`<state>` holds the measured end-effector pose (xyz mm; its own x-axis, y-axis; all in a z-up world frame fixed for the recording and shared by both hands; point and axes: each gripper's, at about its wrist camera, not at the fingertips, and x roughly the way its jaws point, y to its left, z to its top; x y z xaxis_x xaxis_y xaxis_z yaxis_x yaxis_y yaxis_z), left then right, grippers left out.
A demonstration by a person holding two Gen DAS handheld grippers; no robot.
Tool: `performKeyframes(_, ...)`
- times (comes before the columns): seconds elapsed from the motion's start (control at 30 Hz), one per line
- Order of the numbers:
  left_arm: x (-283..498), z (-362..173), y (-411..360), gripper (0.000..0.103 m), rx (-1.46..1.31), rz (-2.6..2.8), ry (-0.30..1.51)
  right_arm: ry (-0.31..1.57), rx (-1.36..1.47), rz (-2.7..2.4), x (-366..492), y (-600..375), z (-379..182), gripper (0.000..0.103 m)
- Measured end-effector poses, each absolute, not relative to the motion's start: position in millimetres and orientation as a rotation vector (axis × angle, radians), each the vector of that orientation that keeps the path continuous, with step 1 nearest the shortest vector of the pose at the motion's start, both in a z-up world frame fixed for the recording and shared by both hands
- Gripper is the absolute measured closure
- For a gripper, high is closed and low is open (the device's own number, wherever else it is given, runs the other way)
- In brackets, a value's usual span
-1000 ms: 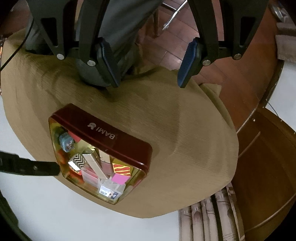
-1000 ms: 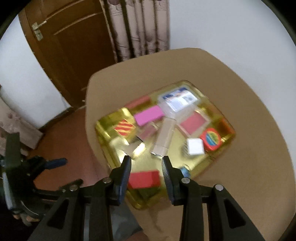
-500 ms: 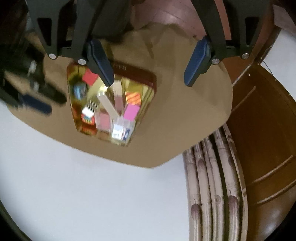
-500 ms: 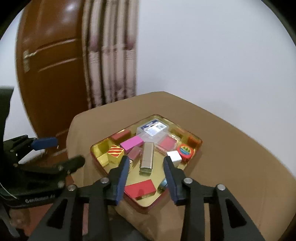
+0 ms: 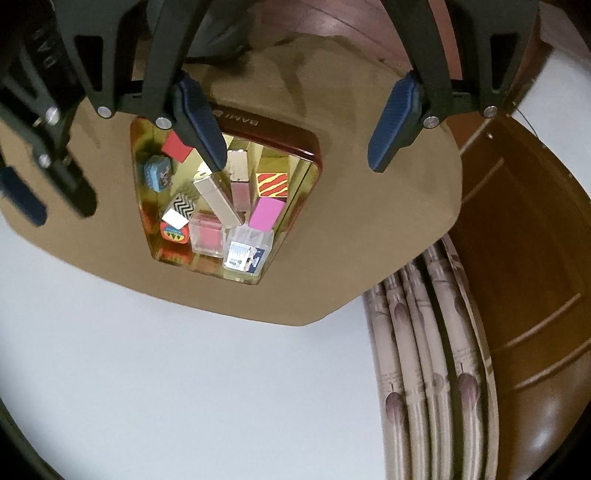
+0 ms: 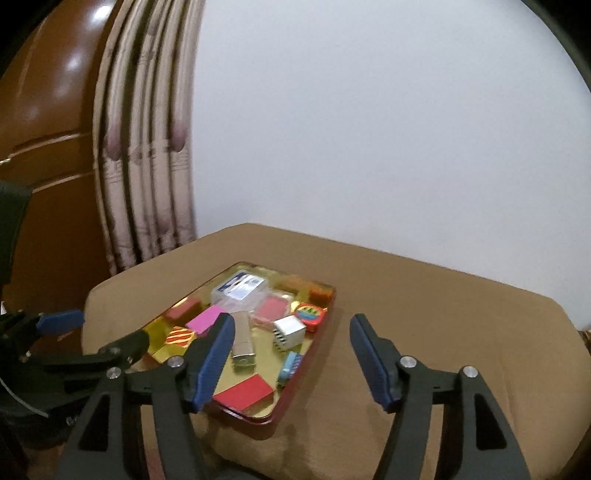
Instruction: Organize rigid objects
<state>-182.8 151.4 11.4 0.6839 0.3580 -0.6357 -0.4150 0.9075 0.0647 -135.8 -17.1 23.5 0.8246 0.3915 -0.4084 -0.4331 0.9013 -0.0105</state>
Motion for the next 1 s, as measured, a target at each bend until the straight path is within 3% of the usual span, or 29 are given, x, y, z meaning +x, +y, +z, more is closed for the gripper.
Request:
performKeyframes(0.33,-183.1,10.1,151.7,0.027,-0.092,0.429,0.705,0.414,-0.090,0.417,-141.4,-20.6,25.4,0.036)
performKeyframes(0.6,-181.2,7.4,156.5,0.015,-0.103,0.423,0.717,0.420,-0.107,0.436,-145.0,-16.6,25.8,0.036)
performKeyframes(0.7,-179.7,3.7,157.1,0.003,-0.087,0.421,0.723,0.421,-0.107,0.434,-145.7,-16.8,25.7,0.036)
performKeyframes(1.0,-181.1,-7.9,158.6,0.002,-0.085,0.395,0.713,0.439,-0.105,0.427,-143.6,-16.0,20.4,0.036)
